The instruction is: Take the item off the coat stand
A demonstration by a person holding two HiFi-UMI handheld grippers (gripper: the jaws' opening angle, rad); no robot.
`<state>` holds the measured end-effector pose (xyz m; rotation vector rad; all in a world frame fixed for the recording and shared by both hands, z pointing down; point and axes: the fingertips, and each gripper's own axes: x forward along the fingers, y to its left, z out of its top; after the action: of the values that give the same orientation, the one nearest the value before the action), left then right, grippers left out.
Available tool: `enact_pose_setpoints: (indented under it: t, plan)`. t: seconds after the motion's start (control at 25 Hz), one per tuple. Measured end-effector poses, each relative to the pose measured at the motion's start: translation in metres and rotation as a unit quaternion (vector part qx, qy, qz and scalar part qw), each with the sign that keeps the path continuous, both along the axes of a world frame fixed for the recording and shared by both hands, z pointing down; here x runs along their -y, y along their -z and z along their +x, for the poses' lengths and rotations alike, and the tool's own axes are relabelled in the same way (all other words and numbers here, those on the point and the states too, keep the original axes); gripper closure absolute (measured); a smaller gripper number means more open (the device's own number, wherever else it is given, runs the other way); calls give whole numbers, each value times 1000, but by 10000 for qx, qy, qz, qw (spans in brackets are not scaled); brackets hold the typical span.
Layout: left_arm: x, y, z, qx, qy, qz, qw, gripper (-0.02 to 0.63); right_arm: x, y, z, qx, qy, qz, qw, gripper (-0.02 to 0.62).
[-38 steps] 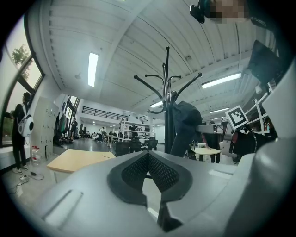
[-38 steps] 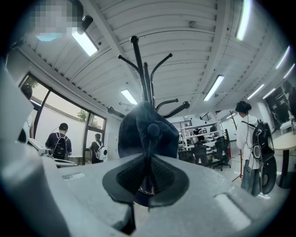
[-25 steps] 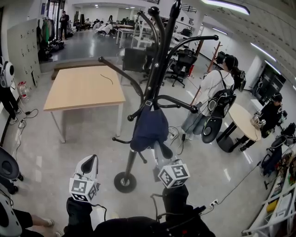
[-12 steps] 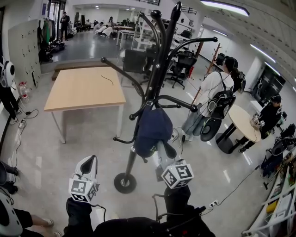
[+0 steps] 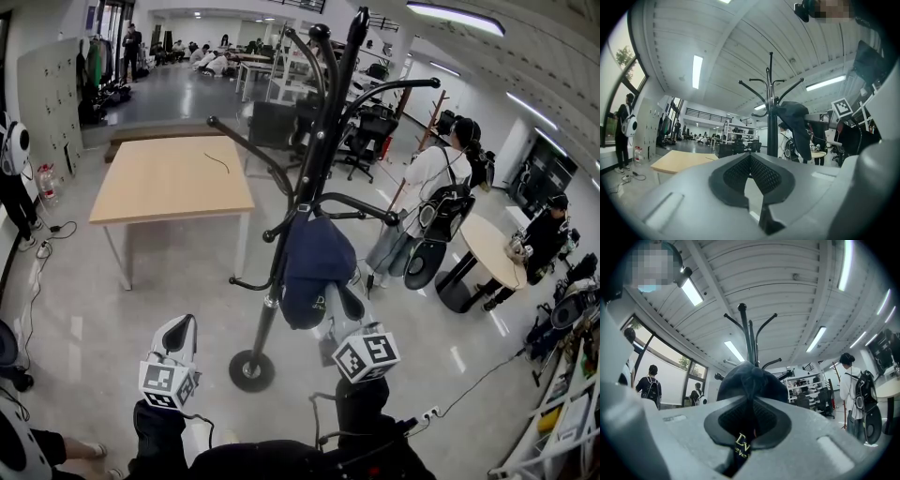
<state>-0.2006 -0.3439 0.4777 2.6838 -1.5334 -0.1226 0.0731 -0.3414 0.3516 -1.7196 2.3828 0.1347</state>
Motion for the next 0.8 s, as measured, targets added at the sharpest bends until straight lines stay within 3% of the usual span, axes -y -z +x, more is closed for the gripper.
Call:
enact_pose_setpoints:
  t: [0.8]
  plan:
    - [-5, -1, -1, -15, -1, -6, 10000, 603, -17, 29, 3, 55, -91, 360, 9993, 588]
